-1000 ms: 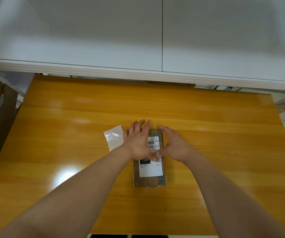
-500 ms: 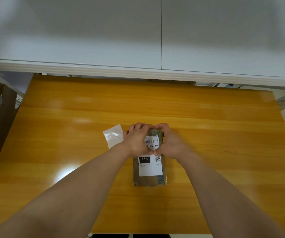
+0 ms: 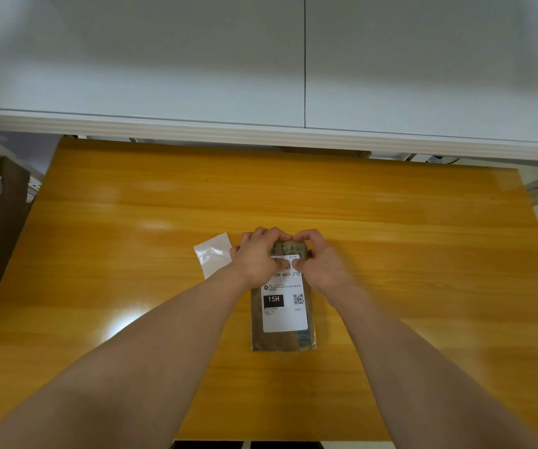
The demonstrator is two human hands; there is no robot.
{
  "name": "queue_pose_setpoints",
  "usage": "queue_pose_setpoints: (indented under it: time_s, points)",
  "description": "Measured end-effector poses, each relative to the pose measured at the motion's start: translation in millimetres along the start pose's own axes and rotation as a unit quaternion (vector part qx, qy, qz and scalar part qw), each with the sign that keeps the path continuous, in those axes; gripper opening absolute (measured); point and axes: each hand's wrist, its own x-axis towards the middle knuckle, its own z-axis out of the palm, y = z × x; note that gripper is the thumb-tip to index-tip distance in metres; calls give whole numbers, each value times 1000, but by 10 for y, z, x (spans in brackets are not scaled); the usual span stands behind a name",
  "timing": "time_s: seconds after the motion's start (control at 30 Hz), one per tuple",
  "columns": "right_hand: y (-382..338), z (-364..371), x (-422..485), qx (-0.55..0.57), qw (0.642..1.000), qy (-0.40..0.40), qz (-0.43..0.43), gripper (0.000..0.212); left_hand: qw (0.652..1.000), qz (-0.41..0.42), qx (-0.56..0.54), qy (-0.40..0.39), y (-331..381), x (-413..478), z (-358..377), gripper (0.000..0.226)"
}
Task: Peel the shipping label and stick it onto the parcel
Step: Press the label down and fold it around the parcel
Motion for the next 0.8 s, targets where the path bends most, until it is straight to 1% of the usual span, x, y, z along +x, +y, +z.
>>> queue_pose_setpoints:
  time_s: [0.07, 0.13, 0.23, 0.33, 0.47, 0.57, 0.63, 0.7, 0.8]
  points:
    - [12, 22, 16, -1, 1000, 8, -1, 38, 999, -9, -36, 16, -15, 25, 17, 32]
    - [23, 43, 27, 5, 1000, 10, -2, 36, 996, -17, -83, 23, -7, 28, 28, 29]
    - [28, 45, 22, 2, 1000, 7, -4, 37, 991, -23, -131, 27, -21, 49, 70, 44]
    - [28, 38, 13, 2, 1000, -2, -3, 37, 989, -29, -144, 31, -45, 79, 107, 52]
    - [13, -1, 1, -15, 1000, -16, -13, 36, 987, -35, -155, 33, -19, 76, 98, 49]
    - [19, -34, -35, -31, 998, -37, -31, 36, 987, -33, -157, 12, -59, 80, 108, 38]
    - [30, -54, -61, -27, 997, -59, -38, 46, 989, -31, -143, -3, -63, 55, 78, 32]
    - [42, -66, -79, -19, 995, -90, -41, 62, 993, -31, -114, -24, -37, -4, 11, 35]
    - [65, -76, -64, -56, 991, -114, -36, 87, 994, -42, -68, -70, -30, -66, -59, 66]
